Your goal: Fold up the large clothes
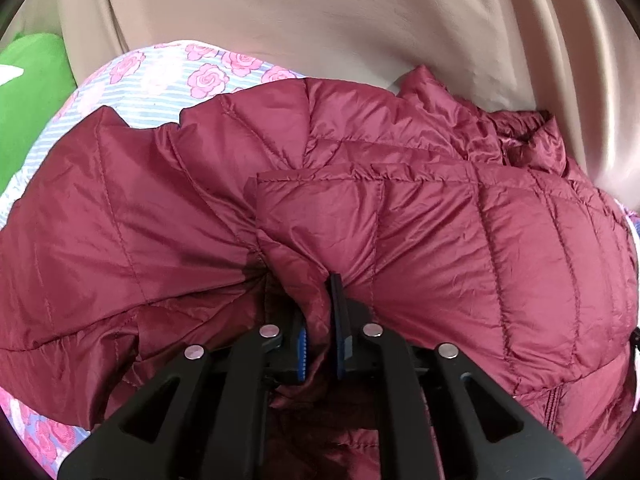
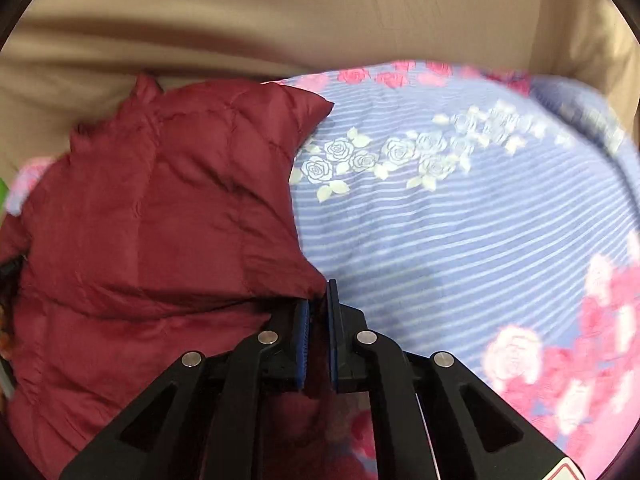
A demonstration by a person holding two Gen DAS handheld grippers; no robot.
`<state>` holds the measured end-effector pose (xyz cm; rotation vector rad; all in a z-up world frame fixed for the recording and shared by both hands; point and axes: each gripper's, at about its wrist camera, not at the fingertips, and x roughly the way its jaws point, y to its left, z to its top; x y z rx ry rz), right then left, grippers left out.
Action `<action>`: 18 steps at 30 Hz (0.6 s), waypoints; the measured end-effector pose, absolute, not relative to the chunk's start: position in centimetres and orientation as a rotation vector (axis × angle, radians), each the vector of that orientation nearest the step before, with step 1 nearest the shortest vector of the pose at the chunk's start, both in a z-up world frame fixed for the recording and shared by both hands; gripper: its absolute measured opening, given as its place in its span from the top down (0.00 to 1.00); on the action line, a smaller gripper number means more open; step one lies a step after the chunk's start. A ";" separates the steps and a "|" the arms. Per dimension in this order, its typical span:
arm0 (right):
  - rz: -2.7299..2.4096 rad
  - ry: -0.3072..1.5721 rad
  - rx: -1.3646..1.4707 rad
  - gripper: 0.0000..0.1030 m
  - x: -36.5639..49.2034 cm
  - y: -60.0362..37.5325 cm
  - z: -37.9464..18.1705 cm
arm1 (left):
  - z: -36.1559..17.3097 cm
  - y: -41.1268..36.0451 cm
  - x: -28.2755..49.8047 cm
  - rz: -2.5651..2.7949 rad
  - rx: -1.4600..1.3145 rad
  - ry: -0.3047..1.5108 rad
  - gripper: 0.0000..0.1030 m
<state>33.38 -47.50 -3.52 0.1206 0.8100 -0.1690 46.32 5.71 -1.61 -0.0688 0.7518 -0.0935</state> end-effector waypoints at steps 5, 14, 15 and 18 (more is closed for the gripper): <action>-0.216 0.711 0.218 0.89 29.8 -48.3 0.5 | -1.8 5.8 46.5 -0.097 -0.075 0.757 0.91; -0.133 0.806 0.118 1.00 35.9 -44.2 -2.2 | -1.8 5.5 46.0 -0.080 -0.044 0.748 0.79; -0.189 0.818 0.119 1.00 36.4 -45.4 -3.3 | -1.9 5.4 46.2 -0.093 -0.053 0.746 0.72; -0.213 0.808 0.213 1.00 35.5 -47.2 -2.9 | -2.0 4.8 46.3 -0.093 -0.037 0.751 0.68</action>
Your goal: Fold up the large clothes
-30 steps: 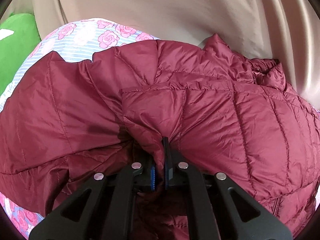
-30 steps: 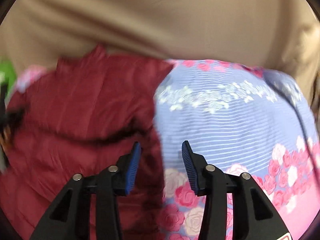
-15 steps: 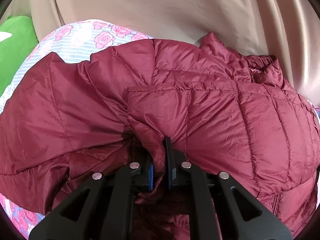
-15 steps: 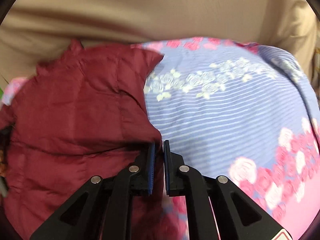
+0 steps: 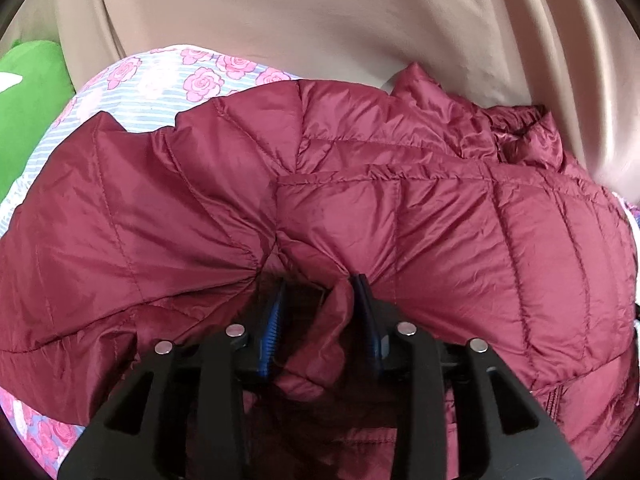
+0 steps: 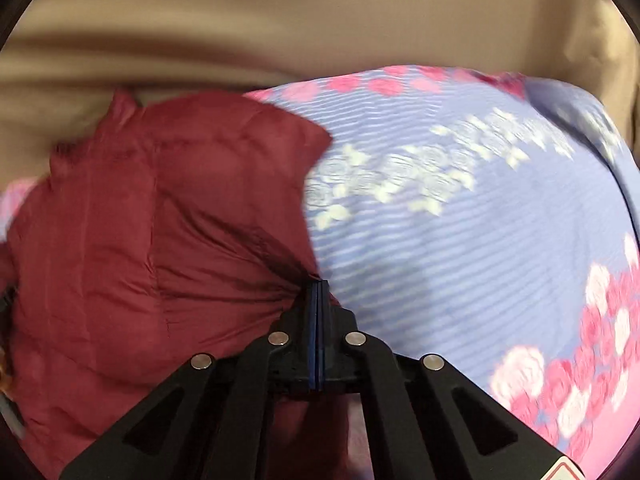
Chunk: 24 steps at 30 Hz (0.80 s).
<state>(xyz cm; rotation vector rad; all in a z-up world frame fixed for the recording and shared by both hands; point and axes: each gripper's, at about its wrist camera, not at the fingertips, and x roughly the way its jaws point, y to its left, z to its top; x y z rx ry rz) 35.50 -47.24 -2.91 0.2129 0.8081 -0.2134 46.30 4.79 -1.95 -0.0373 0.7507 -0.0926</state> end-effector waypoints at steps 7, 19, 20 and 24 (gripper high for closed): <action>-0.222 0.807 0.058 1.00 36.6 -45.0 -4.4 | -1.8 3.8 46.0 -0.073 -0.019 0.740 0.63; -0.039 0.839 0.038 0.91 23.8 -38.9 -1.6 | 0.5 25.4 35.3 0.141 -0.355 0.702 0.29; -0.019 0.848 0.044 0.88 23.2 -38.4 -1.8 | 0.0 29.1 34.2 0.216 -0.410 0.716 0.29; -0.018 0.861 0.015 0.80 19.7 -36.1 -2.8 | -3.0 40.3 31.0 0.435 -0.632 0.748 0.29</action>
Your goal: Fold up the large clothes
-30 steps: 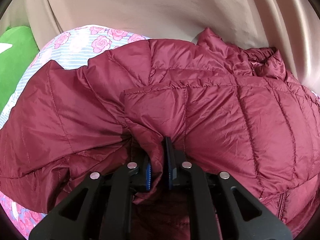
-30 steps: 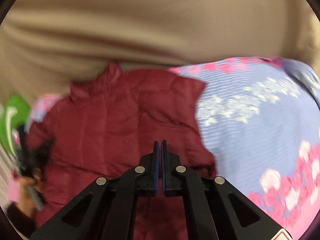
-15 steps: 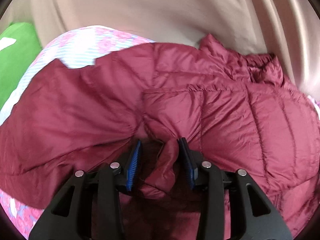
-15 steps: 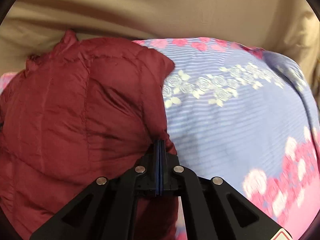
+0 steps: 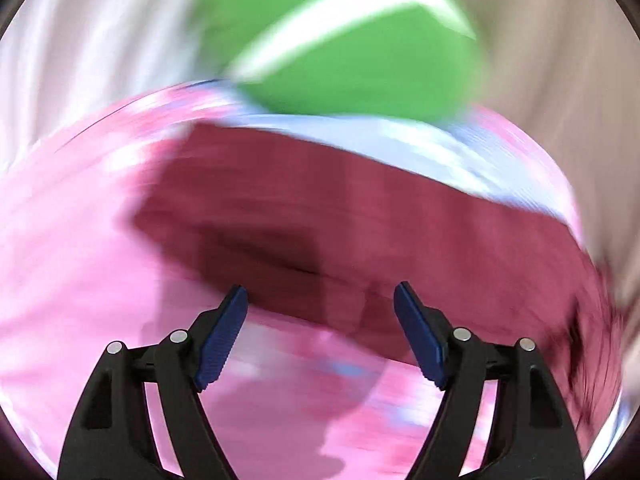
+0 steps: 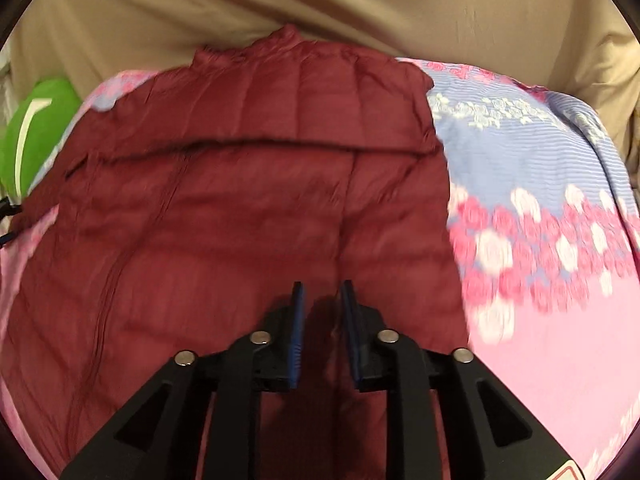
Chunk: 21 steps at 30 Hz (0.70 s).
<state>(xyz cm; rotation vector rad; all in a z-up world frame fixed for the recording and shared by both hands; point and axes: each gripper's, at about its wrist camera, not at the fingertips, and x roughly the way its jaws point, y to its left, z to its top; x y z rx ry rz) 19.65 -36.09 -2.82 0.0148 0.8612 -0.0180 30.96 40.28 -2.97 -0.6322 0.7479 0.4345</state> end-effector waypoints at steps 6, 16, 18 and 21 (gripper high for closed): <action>-0.006 0.869 0.044 0.71 17.2 -33.7 -3.2 | -3.9 45.4 29.4 0.433 -0.747 0.682 0.36; -0.072 0.857 0.063 0.67 15.2 -33.0 -2.6 | 5.8 36.6 34.3 0.222 -0.507 0.570 0.98; -0.081 0.851 0.066 0.66 15.3 -33.1 -2.3 | 10.0 31.2 34.9 0.120 -0.415 0.506 0.98; -0.080 0.843 0.079 0.65 15.6 -33.2 -2.1 | 15.4 20.8 34.7 -0.089 -0.297 0.426 0.98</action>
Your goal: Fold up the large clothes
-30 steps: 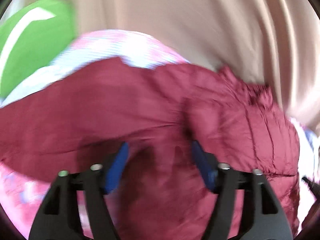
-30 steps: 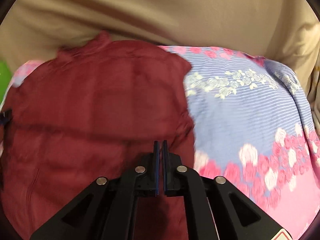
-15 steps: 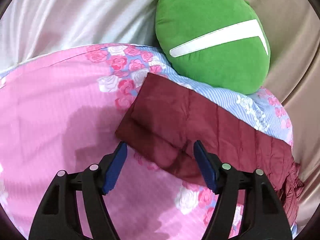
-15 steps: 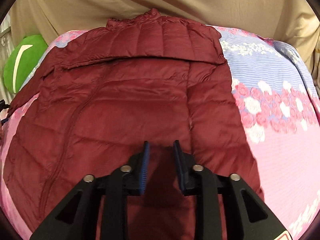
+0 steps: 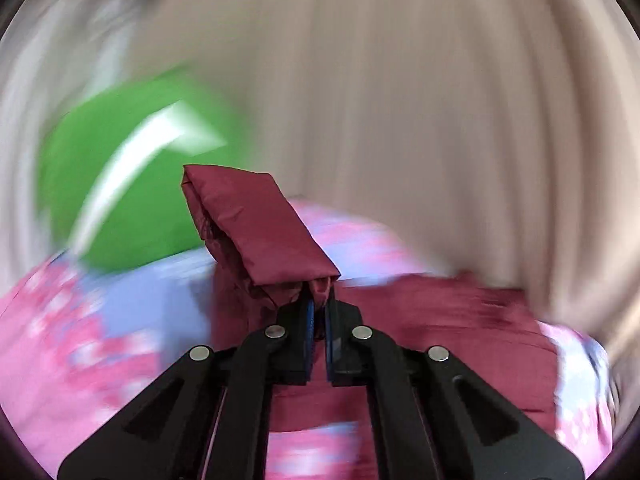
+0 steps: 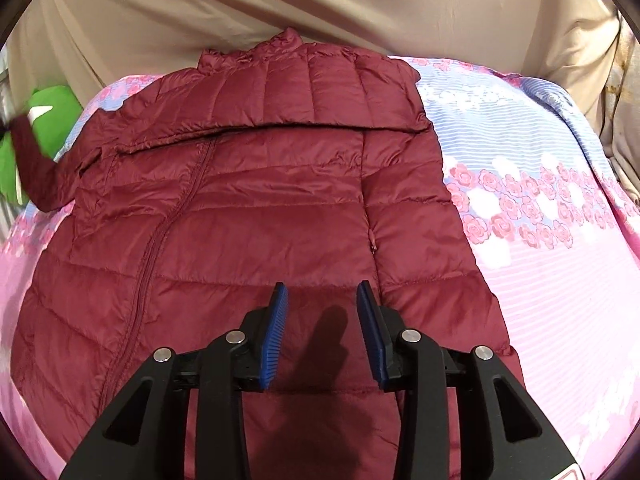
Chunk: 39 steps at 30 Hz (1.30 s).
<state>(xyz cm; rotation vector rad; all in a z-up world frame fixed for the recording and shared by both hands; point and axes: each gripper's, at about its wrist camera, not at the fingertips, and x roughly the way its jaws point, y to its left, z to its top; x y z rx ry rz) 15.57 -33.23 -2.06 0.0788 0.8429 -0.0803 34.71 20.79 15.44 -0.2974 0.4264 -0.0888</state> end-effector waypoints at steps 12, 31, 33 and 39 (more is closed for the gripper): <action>-0.076 0.871 0.124 0.60 16.0 -36.2 -2.8 | 4.1 -15.3 38.0 -0.456 0.059 0.745 0.64; 0.077 0.899 0.290 0.40 28.6 -34.7 -0.5 | 1.7 10.0 37.2 -0.204 -0.415 0.788 0.09; 0.076 0.935 0.352 0.40 30.4 -34.6 -1.7 | 0.4 12.3 37.8 -0.186 -0.487 0.817 0.10; 0.092 0.930 0.337 0.96 32.4 -32.5 -1.2 | -1.1 14.1 39.3 -0.212 -0.558 0.820 0.40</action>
